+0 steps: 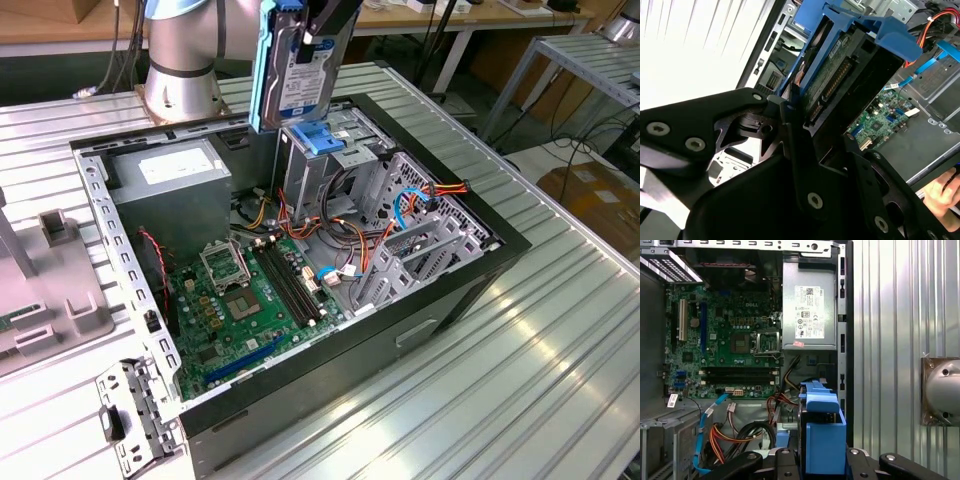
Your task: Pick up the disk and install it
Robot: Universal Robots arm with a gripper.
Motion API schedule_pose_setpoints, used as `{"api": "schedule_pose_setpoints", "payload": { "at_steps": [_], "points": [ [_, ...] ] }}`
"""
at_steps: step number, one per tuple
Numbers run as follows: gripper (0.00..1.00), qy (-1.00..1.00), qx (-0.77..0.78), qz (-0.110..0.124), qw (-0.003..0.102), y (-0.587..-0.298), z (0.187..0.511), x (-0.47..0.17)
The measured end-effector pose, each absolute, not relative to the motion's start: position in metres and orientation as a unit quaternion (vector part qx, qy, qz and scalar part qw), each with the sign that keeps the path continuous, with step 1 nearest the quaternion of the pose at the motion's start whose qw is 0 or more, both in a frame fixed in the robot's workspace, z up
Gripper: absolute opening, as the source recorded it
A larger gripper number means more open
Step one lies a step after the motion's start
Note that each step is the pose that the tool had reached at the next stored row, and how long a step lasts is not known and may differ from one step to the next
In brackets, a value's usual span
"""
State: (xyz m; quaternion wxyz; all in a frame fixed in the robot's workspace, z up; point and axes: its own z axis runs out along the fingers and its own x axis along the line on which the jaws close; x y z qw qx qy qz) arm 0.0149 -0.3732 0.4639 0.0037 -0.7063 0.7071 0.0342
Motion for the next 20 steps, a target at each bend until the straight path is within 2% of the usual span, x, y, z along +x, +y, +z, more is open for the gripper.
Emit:
{"api": "schedule_pose_setpoints", "payload": {
  "at_steps": [20],
  "points": [
    [0.36,0.707,-0.706,0.034,0.004,-0.3807,0.4637,0.0209]
  ]
}}
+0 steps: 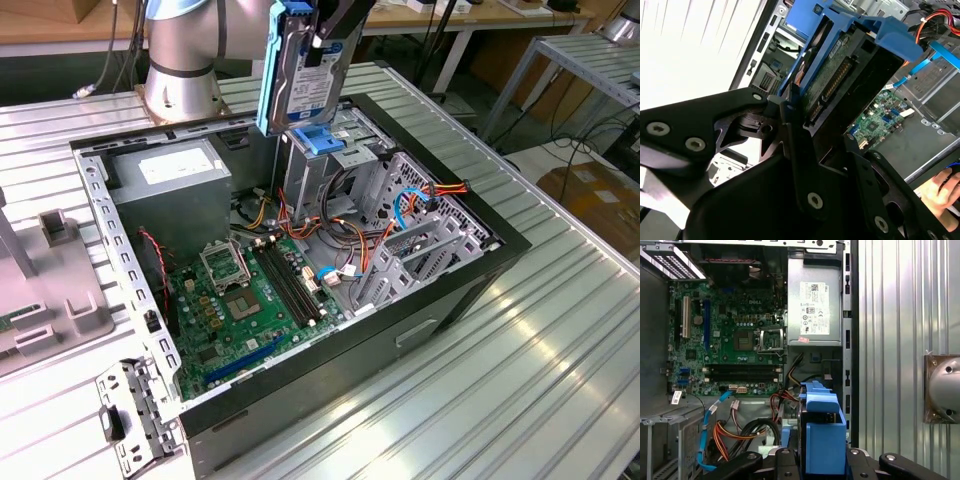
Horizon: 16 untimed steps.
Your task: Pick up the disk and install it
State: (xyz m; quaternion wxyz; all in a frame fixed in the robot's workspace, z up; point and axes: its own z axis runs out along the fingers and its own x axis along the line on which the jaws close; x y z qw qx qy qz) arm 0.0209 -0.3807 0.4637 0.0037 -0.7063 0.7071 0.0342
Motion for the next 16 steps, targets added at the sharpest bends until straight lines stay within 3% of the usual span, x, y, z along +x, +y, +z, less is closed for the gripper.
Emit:
{"api": "schedule_pose_setpoints", "payload": {
  "at_steps": [16],
  "points": [
    [0.36,0.707,-0.706,0.034,0.004,-0.3871,0.4634,0.0267]
  ]
}}
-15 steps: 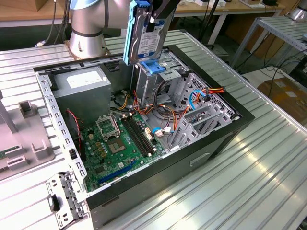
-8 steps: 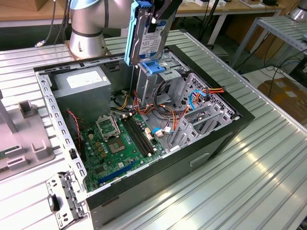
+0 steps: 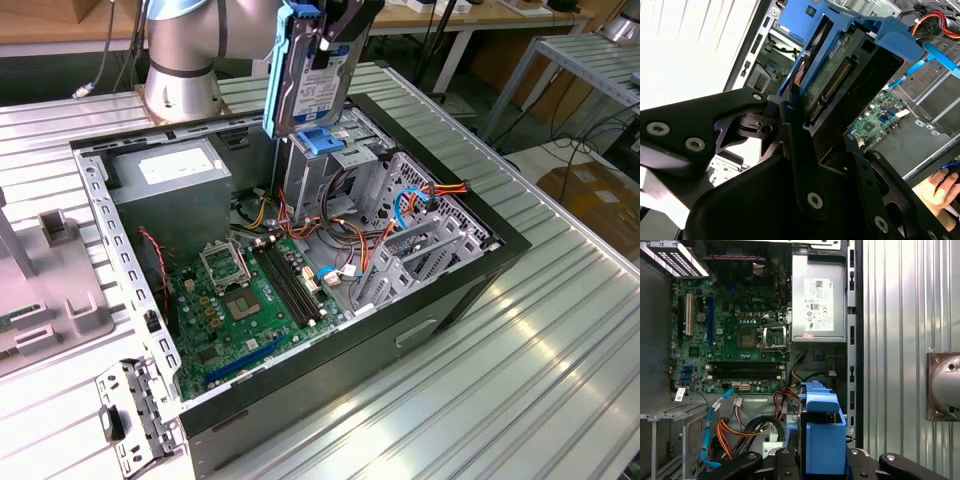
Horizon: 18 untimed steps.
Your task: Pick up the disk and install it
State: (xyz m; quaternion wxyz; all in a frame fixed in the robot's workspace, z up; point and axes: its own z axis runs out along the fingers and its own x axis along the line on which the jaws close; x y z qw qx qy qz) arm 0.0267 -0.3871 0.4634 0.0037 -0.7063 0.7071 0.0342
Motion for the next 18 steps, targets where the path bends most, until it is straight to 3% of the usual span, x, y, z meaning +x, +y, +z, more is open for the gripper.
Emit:
{"api": "schedule_pose_setpoints", "payload": {
  "at_steps": [18],
  "points": [
    [0.36,0.707,-0.706,0.034,0.004,-0.3921,0.4631,0.0332]
  ]
}}
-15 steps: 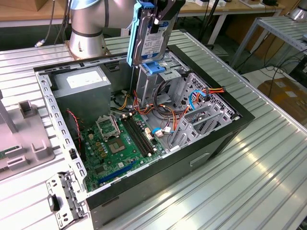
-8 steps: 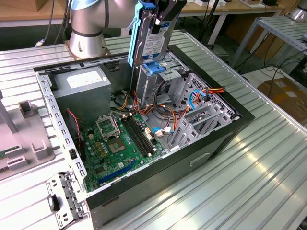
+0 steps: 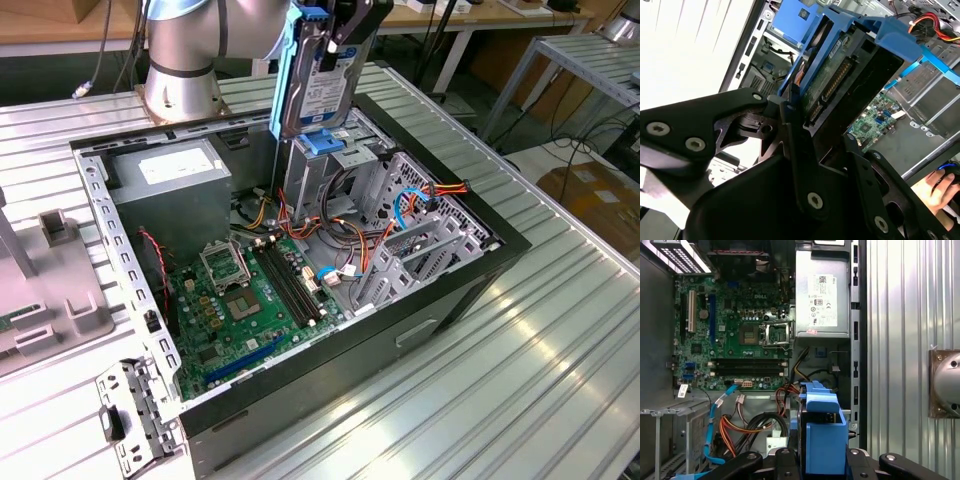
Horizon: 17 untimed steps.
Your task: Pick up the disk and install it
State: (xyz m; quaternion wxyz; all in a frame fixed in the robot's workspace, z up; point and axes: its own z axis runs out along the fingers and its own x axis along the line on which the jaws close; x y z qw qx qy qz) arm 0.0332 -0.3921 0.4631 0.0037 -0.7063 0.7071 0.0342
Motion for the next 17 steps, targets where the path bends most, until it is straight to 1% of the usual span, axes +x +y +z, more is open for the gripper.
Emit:
{"api": "schedule_pose_setpoints", "payload": {
  "at_steps": [17],
  "points": [
    [0.36,0.707,-0.706,0.034,0.004,-0.3951,0.4628,0.0393]
  ]
}}
